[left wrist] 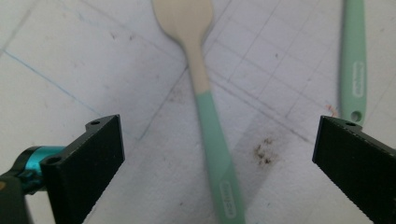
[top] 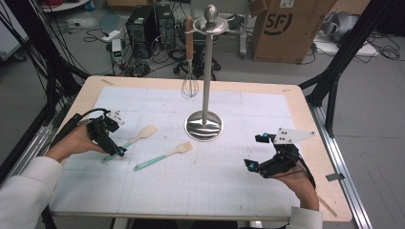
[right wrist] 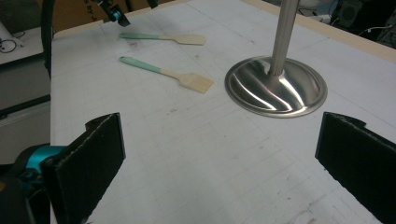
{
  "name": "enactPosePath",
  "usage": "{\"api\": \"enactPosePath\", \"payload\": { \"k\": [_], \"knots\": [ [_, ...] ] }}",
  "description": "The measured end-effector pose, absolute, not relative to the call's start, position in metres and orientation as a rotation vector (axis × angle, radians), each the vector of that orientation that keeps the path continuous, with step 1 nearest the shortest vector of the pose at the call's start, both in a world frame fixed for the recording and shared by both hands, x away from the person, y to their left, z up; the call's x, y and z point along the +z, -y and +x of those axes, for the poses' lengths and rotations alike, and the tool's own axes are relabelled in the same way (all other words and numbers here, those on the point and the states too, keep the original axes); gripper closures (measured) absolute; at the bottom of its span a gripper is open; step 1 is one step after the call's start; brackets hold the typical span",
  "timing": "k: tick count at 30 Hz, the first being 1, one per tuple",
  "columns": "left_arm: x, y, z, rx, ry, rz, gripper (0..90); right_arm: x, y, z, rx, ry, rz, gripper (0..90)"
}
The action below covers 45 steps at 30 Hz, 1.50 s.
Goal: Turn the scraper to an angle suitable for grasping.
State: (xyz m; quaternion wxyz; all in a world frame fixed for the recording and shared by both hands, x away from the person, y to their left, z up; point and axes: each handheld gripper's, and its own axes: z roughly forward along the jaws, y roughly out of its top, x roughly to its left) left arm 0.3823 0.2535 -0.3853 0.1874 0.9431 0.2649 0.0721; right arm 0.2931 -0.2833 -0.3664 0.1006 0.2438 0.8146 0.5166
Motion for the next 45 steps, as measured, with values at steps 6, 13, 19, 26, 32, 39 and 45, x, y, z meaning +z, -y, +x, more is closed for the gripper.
{"api": "enactPosePath", "payload": {
  "k": [6, 13, 19, 26, 32, 39, 45],
  "knots": [
    [-0.392, -0.248, 0.388, 0.165, -0.748, 2.737, 12.3, -0.367, 0.283, 0.294, 1.527, -2.411, 0.714, 0.3],
    [-0.398, -0.244, 0.391, 0.094, -0.783, 2.768, 24.5, -0.366, 0.284, 0.293, 1.528, -2.408, 0.717, 0.3],
    [-0.4, -0.245, 0.392, 0.122, -0.812, 2.794, 28.8, -0.366, 0.284, 0.293, 1.533, -2.408, 0.71, 0.2],
    [-0.402, -0.245, 0.393, 0.066, -0.867, 2.821, 45.9, -0.366, 0.285, 0.293, 1.536, -2.404, 0.709, 0.2],
    [-0.405, -0.244, 0.392, 0.029, -0.884, 2.843, 57.8, -0.366, 0.285, 0.293, 1.535, -2.403, 0.708, 0.2],
    [-0.406, -0.24, 0.391, 0.046, -0.94, 2.874, 74.0, -0.366, 0.285, 0.293, 1.54, -2.402, 0.709, 0.2],
    [-0.405, -0.239, 0.388, 0.065, -0.882, 2.892, 75.1, -0.365, 0.284, 0.291, 1.542, -2.403, 0.708, 0.2]
  ]
}}
